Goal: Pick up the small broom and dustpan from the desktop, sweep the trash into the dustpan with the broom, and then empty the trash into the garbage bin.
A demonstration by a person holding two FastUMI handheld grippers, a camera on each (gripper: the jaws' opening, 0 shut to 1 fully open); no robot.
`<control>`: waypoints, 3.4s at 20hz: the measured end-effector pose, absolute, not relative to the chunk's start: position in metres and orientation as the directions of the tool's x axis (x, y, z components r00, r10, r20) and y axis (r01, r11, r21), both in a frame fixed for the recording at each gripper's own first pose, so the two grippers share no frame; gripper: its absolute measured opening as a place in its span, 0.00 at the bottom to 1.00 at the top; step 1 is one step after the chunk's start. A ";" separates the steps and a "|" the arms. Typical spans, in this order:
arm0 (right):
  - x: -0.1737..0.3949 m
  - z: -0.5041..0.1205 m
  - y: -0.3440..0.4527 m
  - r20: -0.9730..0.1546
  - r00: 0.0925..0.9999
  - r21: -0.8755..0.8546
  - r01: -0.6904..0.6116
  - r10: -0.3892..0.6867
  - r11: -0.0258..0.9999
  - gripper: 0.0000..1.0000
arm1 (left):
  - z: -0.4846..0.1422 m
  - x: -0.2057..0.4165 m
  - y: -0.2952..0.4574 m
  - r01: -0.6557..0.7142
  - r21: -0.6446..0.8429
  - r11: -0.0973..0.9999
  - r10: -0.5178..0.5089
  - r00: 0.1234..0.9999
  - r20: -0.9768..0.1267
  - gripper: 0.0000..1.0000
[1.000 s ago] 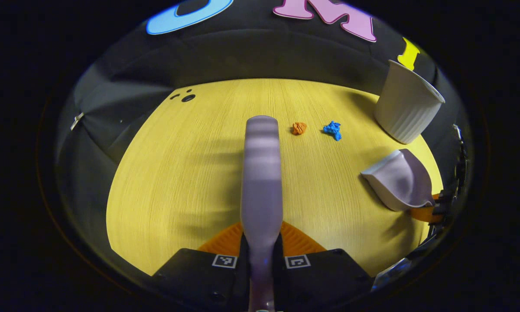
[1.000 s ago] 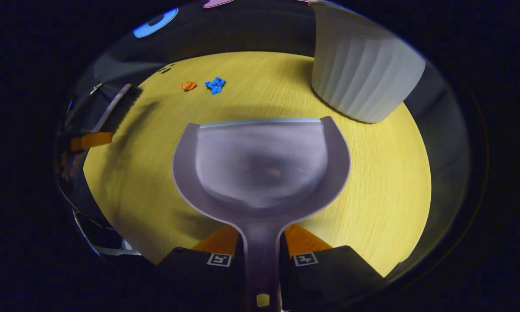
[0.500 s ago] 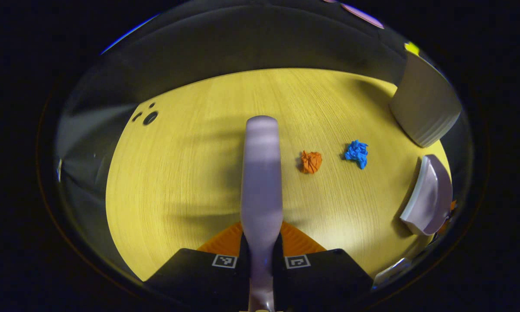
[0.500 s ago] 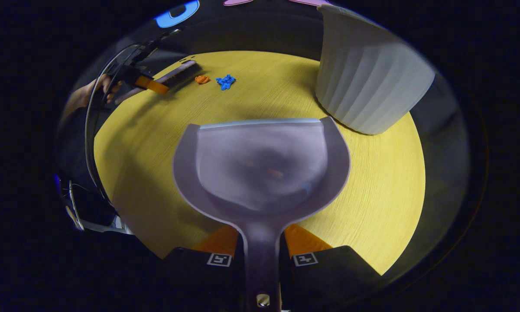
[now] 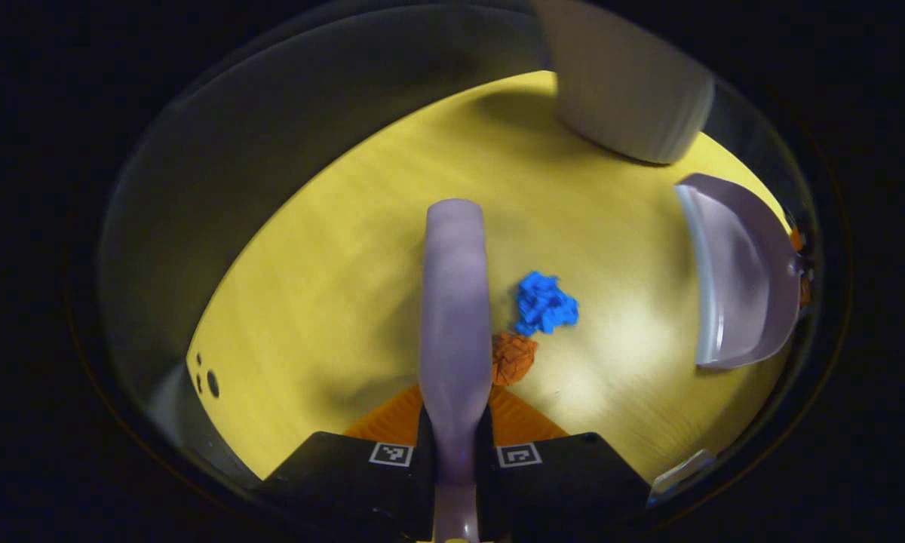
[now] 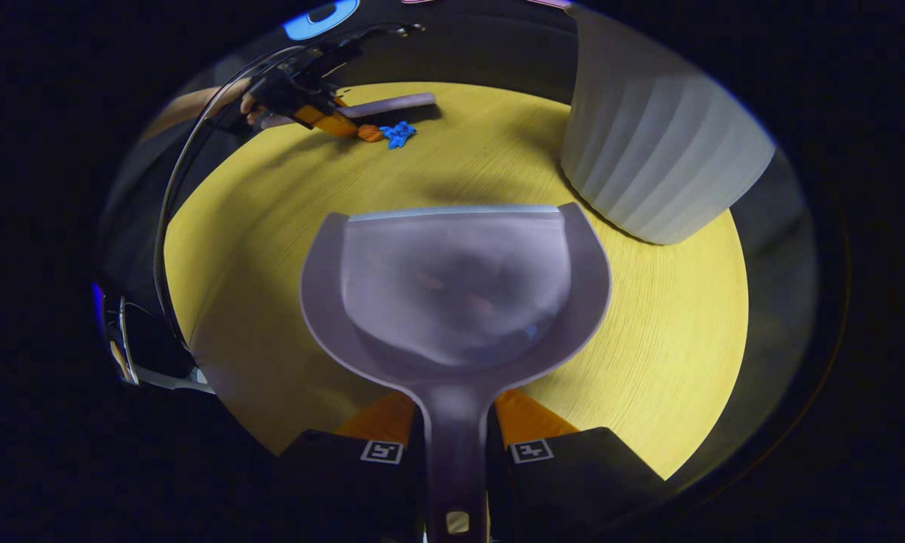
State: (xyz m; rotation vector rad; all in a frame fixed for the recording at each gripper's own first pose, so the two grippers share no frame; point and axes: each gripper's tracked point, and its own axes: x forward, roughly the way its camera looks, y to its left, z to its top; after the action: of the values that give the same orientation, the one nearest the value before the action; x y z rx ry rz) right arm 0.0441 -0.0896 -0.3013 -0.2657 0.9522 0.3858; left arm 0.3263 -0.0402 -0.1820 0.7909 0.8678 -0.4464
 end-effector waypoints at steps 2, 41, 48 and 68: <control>0.044 -0.301 -0.088 -0.828 0.520 -0.053 -0.443 0.208 0.895 0.37 | -0.181 0.318 -0.060 0.698 0.430 0.573 -0.050 0.554 -0.831 0.26; -0.039 -0.121 -0.060 -0.732 0.641 -0.020 -0.359 0.231 0.933 0.40 | -0.259 -0.007 0.055 0.238 -0.134 0.962 -0.264 0.691 -0.672 0.24; -0.008 -0.030 -0.078 -0.655 0.713 0.065 -0.278 0.251 0.958 0.36 | -0.263 -0.040 0.095 0.140 -0.154 0.978 -0.207 0.728 -0.653 0.26; 0.180 0.000 -0.263 -0.655 0.752 -0.093 0.017 -0.074 0.996 0.36 | -0.211 -0.014 0.109 0.026 -0.163 0.986 -0.124 0.769 -0.627 0.26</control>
State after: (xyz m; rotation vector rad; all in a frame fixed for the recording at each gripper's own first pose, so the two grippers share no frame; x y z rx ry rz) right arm 0.1797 -0.2630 -0.0002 -0.0831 0.7176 -0.0494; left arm -0.0138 0.1089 -0.2114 -0.1481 0.6898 -0.0817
